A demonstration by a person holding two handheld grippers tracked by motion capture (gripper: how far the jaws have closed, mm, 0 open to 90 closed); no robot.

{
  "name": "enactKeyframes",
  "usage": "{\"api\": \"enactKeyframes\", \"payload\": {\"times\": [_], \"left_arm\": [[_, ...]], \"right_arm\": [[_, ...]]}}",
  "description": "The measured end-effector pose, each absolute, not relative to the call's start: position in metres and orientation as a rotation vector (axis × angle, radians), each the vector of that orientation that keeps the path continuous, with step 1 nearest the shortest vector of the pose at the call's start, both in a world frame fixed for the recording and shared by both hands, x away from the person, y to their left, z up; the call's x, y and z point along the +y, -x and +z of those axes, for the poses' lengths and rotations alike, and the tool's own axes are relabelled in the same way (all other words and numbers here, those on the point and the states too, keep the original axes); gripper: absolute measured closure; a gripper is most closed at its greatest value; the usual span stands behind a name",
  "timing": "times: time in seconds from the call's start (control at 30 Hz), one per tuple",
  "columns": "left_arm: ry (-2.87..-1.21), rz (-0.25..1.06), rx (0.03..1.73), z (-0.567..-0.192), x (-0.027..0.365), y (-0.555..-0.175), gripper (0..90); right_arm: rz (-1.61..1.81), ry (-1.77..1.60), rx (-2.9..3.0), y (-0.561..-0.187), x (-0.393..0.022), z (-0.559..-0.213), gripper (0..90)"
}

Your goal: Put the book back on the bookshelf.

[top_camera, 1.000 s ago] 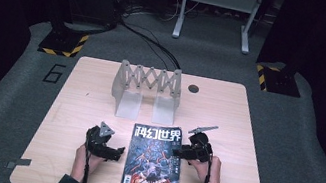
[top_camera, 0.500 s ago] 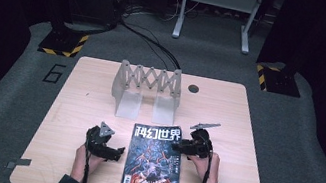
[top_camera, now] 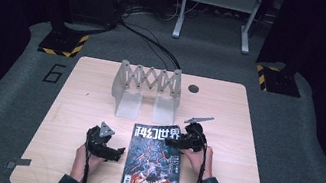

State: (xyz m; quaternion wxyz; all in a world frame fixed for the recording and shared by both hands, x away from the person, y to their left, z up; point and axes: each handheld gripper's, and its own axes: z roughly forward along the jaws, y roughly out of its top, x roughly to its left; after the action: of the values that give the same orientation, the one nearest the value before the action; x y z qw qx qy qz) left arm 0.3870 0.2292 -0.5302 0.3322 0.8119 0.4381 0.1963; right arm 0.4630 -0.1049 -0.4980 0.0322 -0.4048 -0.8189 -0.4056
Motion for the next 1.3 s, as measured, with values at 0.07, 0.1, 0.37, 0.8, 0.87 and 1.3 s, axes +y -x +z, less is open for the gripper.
{"api": "enactKeyframes", "payload": {"times": [0.07,0.1,0.37,0.8,0.87,1.3], "left_arm": [[-2.120,0.511,1.146,-0.530,0.229,-0.387,0.3],[-2.123,0.512,1.142,-0.530,0.229,-0.387,0.3],[-2.126,0.508,1.138,-0.530,0.229,-0.387,0.3],[-2.127,0.506,1.137,-0.530,0.229,-0.387,0.3],[-2.128,0.506,1.137,-0.530,0.229,-0.387,0.3],[-2.135,0.506,1.141,-0.529,0.229,-0.387,0.3]], "right_arm": [[-1.249,1.248,-2.515,-0.464,-0.103,-0.497,38.4],[-1.246,1.246,-2.529,-0.465,-0.102,-0.496,40.4],[-1.233,1.288,-2.593,-0.468,-0.095,-0.494,58.4],[-1.313,1.255,-2.582,-0.464,-0.099,-0.489,87.2],[-1.325,1.250,-2.568,-0.462,-0.098,-0.486,88.1],[-1.425,1.172,-2.595,-0.455,-0.097,-0.476,89.0]]}}
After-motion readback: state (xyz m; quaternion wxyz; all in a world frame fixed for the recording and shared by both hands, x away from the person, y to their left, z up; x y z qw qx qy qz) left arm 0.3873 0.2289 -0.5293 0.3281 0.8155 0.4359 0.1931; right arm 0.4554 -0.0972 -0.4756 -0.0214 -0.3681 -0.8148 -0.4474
